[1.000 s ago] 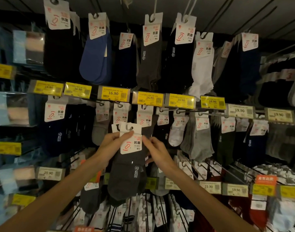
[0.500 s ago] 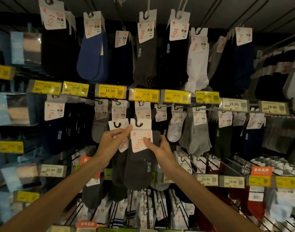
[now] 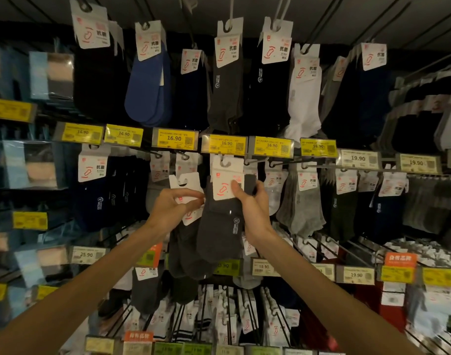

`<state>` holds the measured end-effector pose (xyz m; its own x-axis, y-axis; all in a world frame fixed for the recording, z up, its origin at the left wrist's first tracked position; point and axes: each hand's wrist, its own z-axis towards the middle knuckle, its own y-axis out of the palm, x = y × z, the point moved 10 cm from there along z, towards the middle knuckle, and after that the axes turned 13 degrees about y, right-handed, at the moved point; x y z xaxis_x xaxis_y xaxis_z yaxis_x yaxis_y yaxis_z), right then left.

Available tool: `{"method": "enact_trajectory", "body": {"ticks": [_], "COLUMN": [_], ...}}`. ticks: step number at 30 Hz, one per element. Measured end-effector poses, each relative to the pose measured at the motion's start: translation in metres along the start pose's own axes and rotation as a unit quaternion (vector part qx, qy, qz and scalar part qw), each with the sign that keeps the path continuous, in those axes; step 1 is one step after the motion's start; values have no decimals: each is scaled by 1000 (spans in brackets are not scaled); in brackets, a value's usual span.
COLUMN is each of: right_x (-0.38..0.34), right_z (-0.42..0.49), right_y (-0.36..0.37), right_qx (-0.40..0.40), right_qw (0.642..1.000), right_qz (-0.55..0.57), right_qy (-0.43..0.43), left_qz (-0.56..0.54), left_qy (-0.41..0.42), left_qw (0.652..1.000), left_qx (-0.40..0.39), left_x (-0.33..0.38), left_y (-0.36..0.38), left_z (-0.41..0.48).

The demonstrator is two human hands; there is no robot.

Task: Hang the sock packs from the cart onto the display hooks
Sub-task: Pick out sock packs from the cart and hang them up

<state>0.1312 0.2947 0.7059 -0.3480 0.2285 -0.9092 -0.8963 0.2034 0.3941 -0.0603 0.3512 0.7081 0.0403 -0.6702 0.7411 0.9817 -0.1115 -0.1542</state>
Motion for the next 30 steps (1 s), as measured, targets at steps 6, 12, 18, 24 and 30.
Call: {"method": "enact_trajectory", "body": {"ticks": [6,12,18,24,30], "right_x": [-30,-28,-26,-16,-10], "right_z": [6,24,33,42,70], "right_y": [17,14,16,13,9], "right_qx": [1,26,21,38,63], "right_qw": [998,999,999,999,995], "right_qz": [-14,0,-23,-36,-74], "right_qy": [-56,-27,-21,-5,9], "left_qz": [-36,-81,-88,-98,-22], "left_qy": [35,6,8,-28,3], "left_qw": [999,996,995,993,992], "left_qx": [17,24,43,54,125], "left_x": [25,35,28,13,2], "left_y": [3,4,0,0,-19], "left_z": [5,6,8,10,14]}}
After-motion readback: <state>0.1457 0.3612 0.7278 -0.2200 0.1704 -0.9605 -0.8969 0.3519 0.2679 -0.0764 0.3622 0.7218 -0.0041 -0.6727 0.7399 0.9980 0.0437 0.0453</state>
